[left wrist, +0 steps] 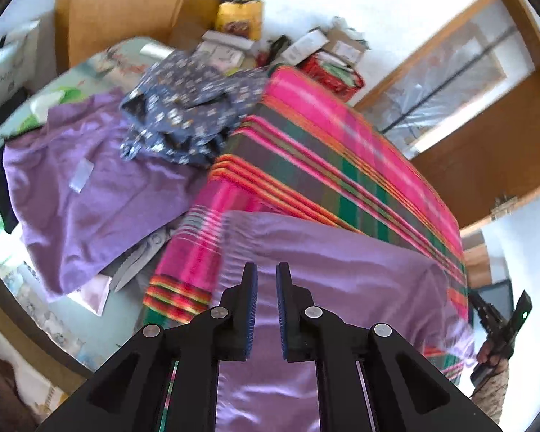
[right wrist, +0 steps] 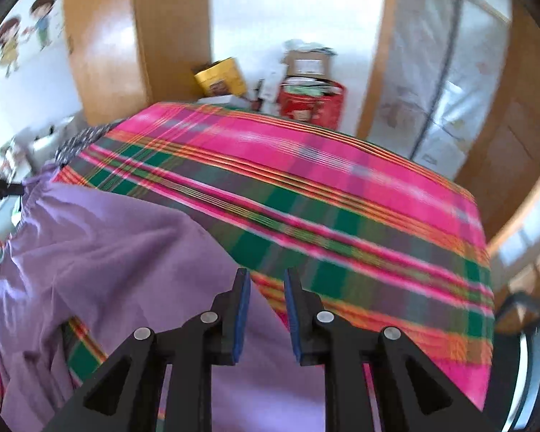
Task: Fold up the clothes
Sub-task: 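Lift the fleece with both grippers and stretch it between them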
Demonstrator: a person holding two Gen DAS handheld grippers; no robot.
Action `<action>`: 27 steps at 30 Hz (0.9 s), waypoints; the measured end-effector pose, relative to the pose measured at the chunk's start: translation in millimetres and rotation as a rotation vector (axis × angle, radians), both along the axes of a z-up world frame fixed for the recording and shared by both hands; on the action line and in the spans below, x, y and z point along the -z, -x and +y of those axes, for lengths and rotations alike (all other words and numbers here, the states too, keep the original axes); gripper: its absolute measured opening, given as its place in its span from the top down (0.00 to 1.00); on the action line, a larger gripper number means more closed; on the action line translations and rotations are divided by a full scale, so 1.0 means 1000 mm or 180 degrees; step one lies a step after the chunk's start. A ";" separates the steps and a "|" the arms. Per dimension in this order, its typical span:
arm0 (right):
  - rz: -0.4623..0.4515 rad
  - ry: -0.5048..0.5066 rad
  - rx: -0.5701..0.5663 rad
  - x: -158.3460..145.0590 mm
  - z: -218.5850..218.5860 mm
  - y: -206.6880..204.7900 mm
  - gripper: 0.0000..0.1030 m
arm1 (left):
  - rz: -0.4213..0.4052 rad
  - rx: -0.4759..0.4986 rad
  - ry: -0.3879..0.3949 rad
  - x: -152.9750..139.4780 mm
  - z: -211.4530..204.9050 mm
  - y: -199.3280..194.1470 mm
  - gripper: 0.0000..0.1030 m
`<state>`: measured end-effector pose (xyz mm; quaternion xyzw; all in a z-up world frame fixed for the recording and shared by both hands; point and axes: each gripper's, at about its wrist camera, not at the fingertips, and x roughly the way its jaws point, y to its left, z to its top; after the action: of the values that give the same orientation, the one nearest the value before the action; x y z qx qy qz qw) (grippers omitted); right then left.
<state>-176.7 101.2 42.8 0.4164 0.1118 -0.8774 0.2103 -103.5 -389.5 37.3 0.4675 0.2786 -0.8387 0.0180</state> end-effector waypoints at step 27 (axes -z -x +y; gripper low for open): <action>-0.0122 0.0340 0.1664 0.031 0.244 -0.106 0.68 | -0.0418 0.1664 0.0552 0.022 0.267 0.059 0.77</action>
<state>-70.8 344.8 11.8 0.4360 -0.0501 -0.8986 0.0003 -162.8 -122.5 15.7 0.5735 0.0741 -0.8035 -0.1411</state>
